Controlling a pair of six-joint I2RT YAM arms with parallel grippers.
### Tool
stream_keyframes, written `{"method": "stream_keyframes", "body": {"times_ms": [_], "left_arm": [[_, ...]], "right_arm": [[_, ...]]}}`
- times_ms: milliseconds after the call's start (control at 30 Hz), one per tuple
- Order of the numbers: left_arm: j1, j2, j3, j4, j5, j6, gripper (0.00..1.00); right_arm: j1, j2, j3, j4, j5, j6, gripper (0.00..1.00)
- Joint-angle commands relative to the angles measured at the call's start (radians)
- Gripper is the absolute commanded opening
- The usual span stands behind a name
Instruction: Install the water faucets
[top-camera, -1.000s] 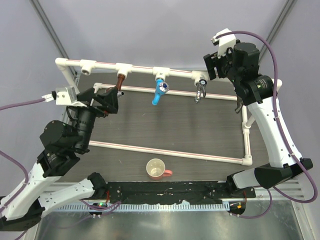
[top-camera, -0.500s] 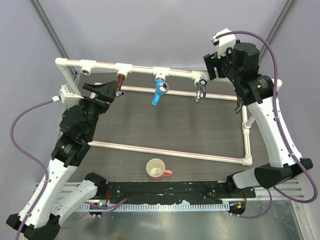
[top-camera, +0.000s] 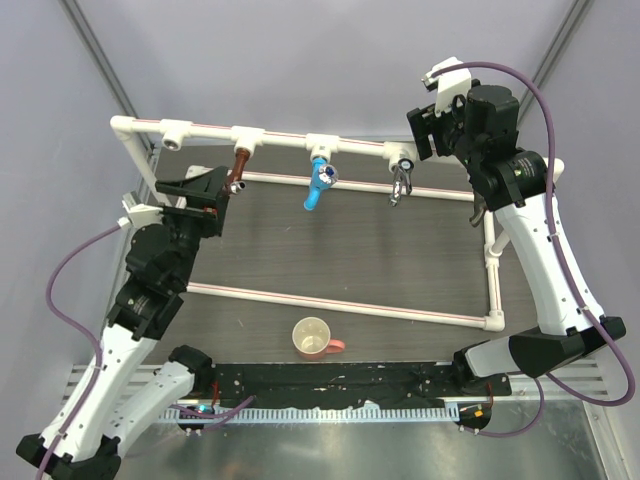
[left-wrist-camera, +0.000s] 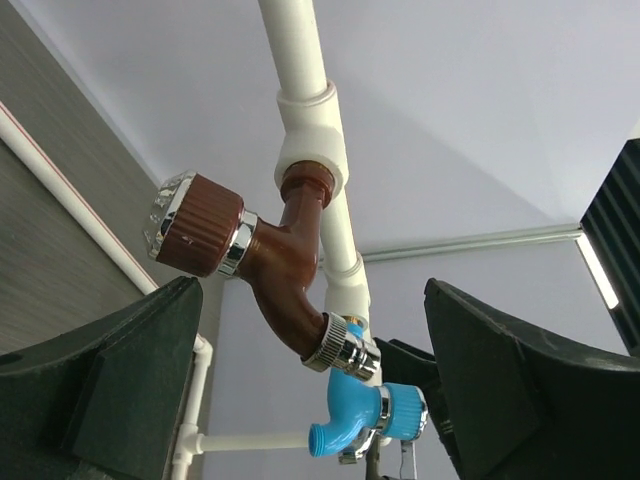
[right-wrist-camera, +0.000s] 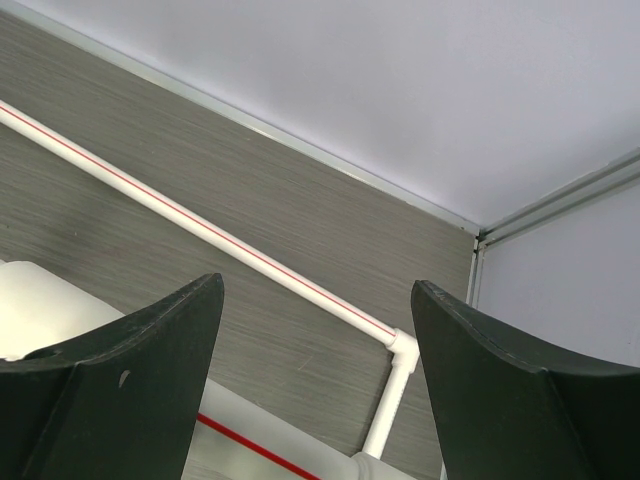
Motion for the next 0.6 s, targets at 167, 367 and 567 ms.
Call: {"method": "stream_keyframes", "body": {"times_ms": [167, 367, 567], "left_arm": [[0.005, 0.086, -0.041, 0.145, 0.046, -0.166, 0.94], [0.006, 0.089, -0.066, 0.17, -0.008, -0.169, 0.86], [0.011, 0.103, -0.095, 0.2, -0.039, -0.175, 0.64]], "right_arm": [[0.046, 0.052, -0.044, -0.146, -0.093, 0.01, 0.82], [0.046, 0.054, -0.046, -0.146, -0.093, 0.01, 0.83], [0.046, 0.053, -0.046, -0.146, -0.093, 0.01, 0.83]]}}
